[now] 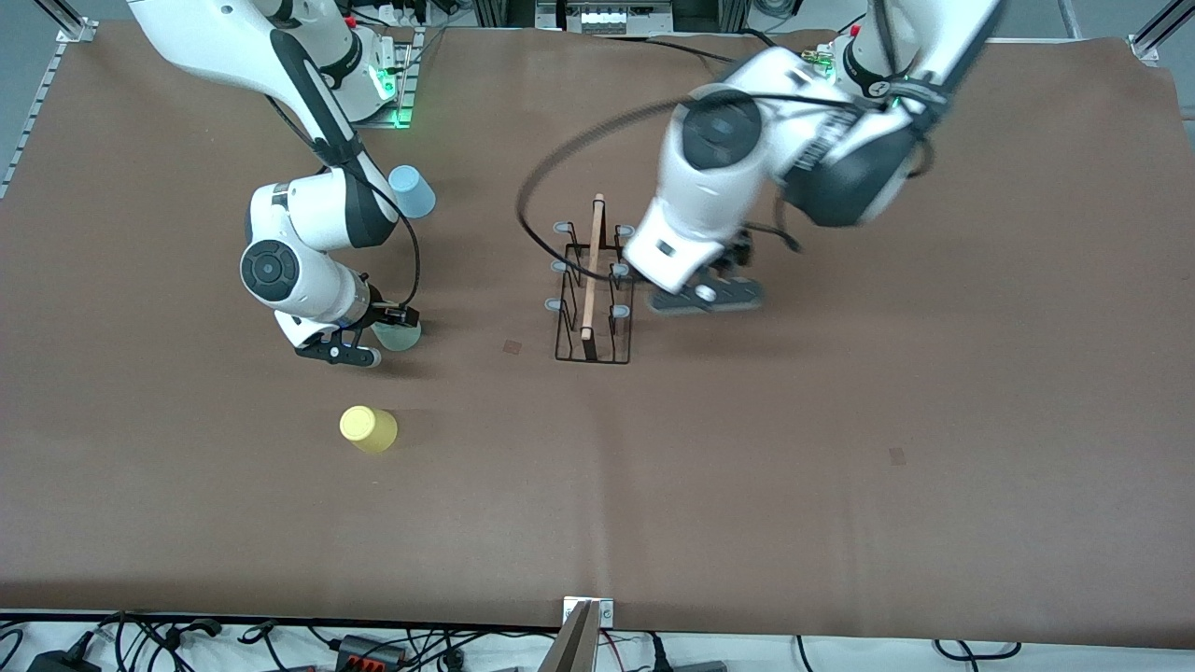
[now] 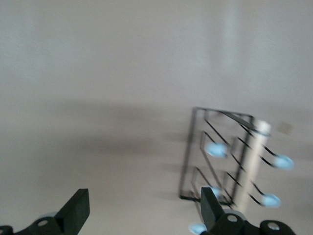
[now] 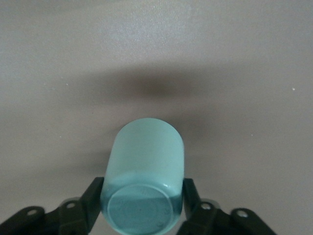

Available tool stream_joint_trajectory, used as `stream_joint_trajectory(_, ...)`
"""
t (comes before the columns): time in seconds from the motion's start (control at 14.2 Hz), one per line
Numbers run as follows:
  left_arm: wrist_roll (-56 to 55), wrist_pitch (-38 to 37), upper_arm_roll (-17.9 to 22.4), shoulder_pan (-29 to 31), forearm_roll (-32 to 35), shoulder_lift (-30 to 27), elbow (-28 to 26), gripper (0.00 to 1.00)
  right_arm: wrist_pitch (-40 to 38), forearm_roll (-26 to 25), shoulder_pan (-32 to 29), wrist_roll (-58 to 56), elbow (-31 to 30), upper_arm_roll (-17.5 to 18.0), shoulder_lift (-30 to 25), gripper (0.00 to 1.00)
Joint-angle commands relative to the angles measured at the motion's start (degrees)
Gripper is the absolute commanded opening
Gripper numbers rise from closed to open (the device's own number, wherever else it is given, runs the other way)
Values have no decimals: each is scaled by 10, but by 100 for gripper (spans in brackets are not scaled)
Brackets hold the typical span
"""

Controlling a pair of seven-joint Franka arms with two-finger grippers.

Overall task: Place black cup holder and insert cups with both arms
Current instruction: 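Release the holder with the left gripper while the right gripper lifts the cup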

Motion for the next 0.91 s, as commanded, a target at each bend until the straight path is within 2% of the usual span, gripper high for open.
stream_joint_trajectory(0.0, 79, -15, -8, 57, 10, -5, -12, 100, -30, -2, 2, -2, 38, -1, -4, 23)
stream_joint_trajectory(0.21, 109, -51, -8, 99, 11, -11, -5, 100, -168, -2, 8, 0, 150, 2, -4, 20)
stream_joint_trajectory(0.35, 177, -57, -1, 133, 9, -32, -7, 100, -267, 7, 22, 4, 234, 3, -2, 20)
stream_joint_trajectory(0.56, 324, -57, 41, 181, -9, -65, -6, 100, -306, 37, 75, 12, 263, 4, -3, 20)
stream_joint_trajectory(0.63, 353, -57, 62, 188, -35, -86, -7, 100, -306, 50, 97, 40, 264, 4, -5, 20)
stream_joint_trajectory(0.77, 397, -59, 164, 163, -89, -141, -16, 100, -309, 51, 152, 97, 279, 4, -8, 20)
stream_joint_trajectory(0.84, 421, -69, 224, 134, -95, -156, -18, 100, -312, 51, 178, 131, 291, 4, -8, 20)
